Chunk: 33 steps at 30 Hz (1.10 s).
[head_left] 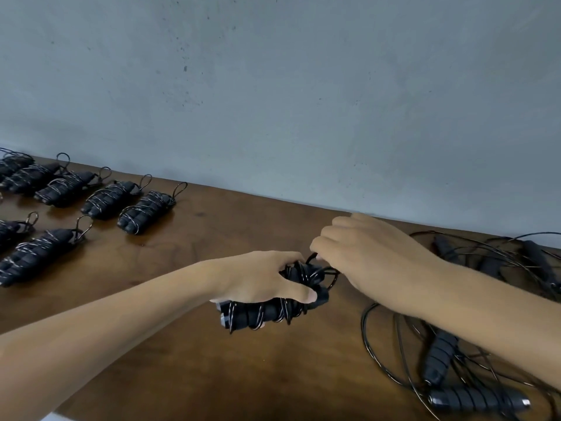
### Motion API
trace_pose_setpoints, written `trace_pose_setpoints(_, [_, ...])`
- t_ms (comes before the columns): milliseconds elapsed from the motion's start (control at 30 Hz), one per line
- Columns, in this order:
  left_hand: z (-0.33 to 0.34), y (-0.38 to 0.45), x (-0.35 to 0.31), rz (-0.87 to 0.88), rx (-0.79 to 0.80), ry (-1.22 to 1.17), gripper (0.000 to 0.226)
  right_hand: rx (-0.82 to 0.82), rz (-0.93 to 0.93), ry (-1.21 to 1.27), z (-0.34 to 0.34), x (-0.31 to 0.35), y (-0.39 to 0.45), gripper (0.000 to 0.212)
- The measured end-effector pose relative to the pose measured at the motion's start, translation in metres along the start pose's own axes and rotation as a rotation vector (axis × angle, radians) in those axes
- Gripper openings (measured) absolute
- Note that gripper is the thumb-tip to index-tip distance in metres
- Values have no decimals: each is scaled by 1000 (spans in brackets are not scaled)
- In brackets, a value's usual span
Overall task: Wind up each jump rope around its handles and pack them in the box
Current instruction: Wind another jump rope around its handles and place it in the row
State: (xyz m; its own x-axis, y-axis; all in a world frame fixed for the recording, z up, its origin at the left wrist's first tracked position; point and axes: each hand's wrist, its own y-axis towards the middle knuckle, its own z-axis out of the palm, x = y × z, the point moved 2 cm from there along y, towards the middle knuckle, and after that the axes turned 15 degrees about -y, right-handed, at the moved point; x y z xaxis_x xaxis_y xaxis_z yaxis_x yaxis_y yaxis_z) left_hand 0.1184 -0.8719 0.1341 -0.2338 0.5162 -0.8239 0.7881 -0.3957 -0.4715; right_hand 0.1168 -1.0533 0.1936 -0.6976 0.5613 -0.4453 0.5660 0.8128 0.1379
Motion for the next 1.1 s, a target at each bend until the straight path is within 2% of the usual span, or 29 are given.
trace_pose_setpoints(100, [3,6,3,77,-97,-63,37,22,55,8,7,11,-8,32])
trace_pose_setpoints(200, [9,11,5,135,-172,-243,25,-99,156,11,22,17,-17,37])
trace_pose_setpoints(333, [20,15,4,169,-180,-573,24,-362,365,151,50,24,-26,50])
trace_pose_setpoints(367, [22,14,3,175,-172,-640,24,-428,422,222,55,24,-27,48])
trace_pose_setpoints(467, [30,12,1,209,-140,-806,25,-611,563,435,64,23,-31,25])
trace_pose_setpoints(567, [39,11,2,234,-106,-929,29,-720,660,567,70,26,-31,19])
trace_pose_setpoints(700, [50,14,8,243,-55,-1007,37,-741,759,746,75,38,-30,23])
trace_pose_setpoints(867, [54,14,12,237,19,-1026,42,-768,764,808,83,47,-35,23])
trace_pose_setpoints(1000, [56,19,14,166,29,-1005,79,-681,778,873,87,49,-41,34])
trace_pose_setpoints(1033, [57,21,14,165,9,-1005,80,-662,780,898,86,49,-42,36])
trace_pose_setpoints(1100, [61,23,13,184,-61,-1007,66,-624,816,937,83,50,-43,38])
